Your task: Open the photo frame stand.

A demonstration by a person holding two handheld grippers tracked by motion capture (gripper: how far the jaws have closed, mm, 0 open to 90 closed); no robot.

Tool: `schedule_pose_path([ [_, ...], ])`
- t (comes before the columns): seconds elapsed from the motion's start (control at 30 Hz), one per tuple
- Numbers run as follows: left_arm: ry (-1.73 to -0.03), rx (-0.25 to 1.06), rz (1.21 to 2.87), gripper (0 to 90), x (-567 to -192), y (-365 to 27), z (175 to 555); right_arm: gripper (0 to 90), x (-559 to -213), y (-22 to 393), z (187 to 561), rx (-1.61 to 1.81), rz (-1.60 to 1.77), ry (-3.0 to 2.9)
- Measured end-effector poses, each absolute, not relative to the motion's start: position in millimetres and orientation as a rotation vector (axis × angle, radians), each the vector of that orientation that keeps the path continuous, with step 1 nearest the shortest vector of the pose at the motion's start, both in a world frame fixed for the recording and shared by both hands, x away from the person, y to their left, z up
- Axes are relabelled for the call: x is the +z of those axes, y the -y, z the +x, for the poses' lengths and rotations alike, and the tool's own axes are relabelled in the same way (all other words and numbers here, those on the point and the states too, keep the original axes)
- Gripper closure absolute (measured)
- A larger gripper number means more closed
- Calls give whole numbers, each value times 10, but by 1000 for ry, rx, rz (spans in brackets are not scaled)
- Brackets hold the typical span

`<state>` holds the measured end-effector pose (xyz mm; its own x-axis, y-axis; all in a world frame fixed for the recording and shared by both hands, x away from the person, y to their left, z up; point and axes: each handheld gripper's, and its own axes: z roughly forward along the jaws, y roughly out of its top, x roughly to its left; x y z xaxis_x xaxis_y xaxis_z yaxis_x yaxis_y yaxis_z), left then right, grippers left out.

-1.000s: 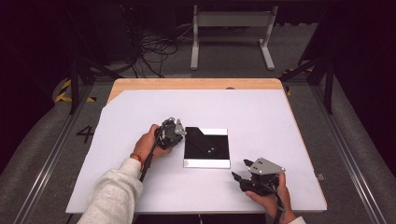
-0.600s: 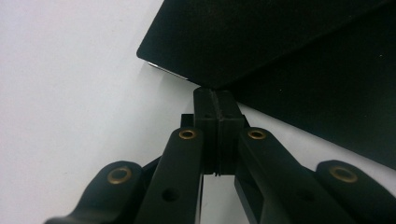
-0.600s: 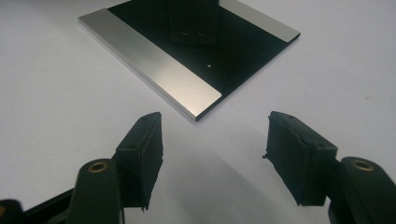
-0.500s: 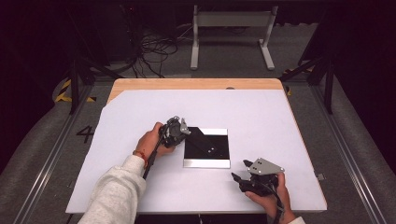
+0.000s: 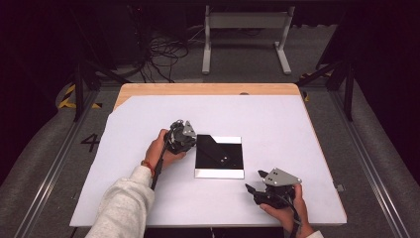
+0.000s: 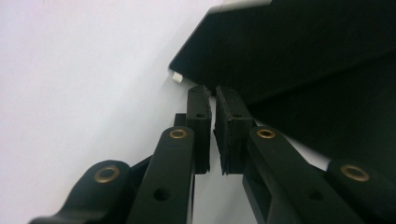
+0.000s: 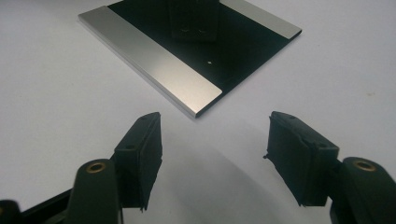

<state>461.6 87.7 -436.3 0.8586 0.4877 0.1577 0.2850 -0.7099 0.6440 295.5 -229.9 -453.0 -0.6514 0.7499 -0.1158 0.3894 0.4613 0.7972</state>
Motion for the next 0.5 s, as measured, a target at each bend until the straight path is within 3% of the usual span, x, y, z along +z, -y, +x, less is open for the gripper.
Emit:
schedule_pose_path([
  [0.1, -549, 480, 2478, 861, -4401, -829, 4599, 361, -4540, 2303, 2964, 1058, 954, -2263],
  [0.23, -548, 432, 2497, 896, -4424, -888, 4609, 361, -4541, 2296, 2956, 1057, 949, -2269],
  [0.5, -492, 460, 2576, 899, -4436, -787, 4614, 360, -4549, 2300, 2963, 1052, 953, -2280],
])
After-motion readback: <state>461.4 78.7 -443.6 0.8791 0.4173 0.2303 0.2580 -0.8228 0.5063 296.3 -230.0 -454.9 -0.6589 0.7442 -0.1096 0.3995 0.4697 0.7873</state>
